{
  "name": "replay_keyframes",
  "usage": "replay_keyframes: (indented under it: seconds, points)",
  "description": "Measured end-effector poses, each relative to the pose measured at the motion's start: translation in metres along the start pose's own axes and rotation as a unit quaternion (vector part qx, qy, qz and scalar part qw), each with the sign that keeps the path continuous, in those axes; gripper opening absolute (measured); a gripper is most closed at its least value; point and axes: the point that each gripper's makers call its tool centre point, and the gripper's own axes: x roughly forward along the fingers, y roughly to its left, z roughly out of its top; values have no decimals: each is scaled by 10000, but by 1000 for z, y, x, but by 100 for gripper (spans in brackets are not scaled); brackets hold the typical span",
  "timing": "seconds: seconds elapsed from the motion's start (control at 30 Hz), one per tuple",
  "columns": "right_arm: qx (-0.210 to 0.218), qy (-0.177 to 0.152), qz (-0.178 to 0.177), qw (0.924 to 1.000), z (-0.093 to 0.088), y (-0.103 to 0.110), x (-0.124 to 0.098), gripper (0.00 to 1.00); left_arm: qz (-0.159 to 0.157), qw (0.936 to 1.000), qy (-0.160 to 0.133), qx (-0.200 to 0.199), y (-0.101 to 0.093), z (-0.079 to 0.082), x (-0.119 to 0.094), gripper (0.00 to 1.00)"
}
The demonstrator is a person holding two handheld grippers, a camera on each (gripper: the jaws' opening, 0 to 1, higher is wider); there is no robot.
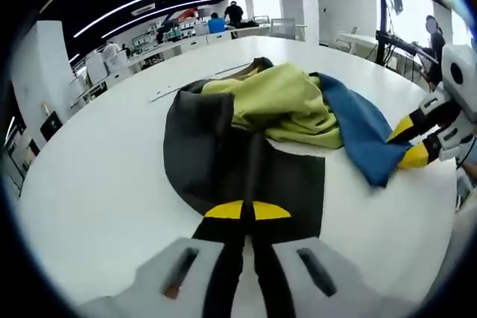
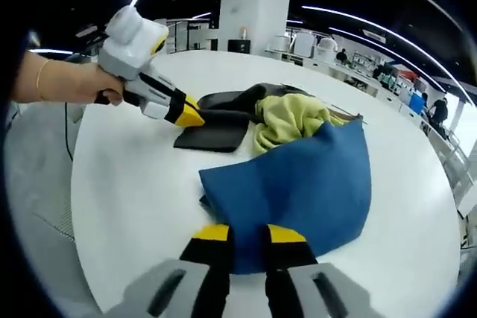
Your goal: Fold the garment on the visible template until the final outline fits inside the template.
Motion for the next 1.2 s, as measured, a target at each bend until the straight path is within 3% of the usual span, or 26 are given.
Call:
replay_keyframes:
  seconds: [0.03,0.1,0.2,0.27,0.3,0.6,0.77,0.9,1.03,1.2]
  points:
    - [28,-67,15,10000,3,0,-1,1,-23,10000,-22,-13,0,1,-2,0]
    - [302,-212,46,9993,9,-2,-7,0,-216,9988,-355,-262,-4,13,-8,0]
    - [277,-291,-62,9992,16,-13,-19,0,-117,9985,-307,-440,6,12,-18,0]
    - [265,-446,-118,9986,25,-20,-26,0,52,9967,-188,-785,16,8,-25,0]
    - [383,-666,-167,9969,35,-26,-32,0,20,9964,-211,-827,19,9,-29,0]
    - [422,-987,-680,9919,69,-84,-70,0,364,9960,-277,-768,50,6,-55,0]
    - [588,-993,-989,9884,73,-116,-80,0,547,9964,-157,-634,68,-3,-61,0]
    - [925,-1090,-1422,9795,74,-154,-91,0,669,9961,-126,-557,83,-7,-61,0]
    - [1243,-1041,-1836,9695,64,-191,-98,0,794,9959,-63,-428,97,-9,-60,0]
    - [1564,-682,-2201,9604,37,-221,-99,0,903,9950,-31,-423,111,-9,-56,0]
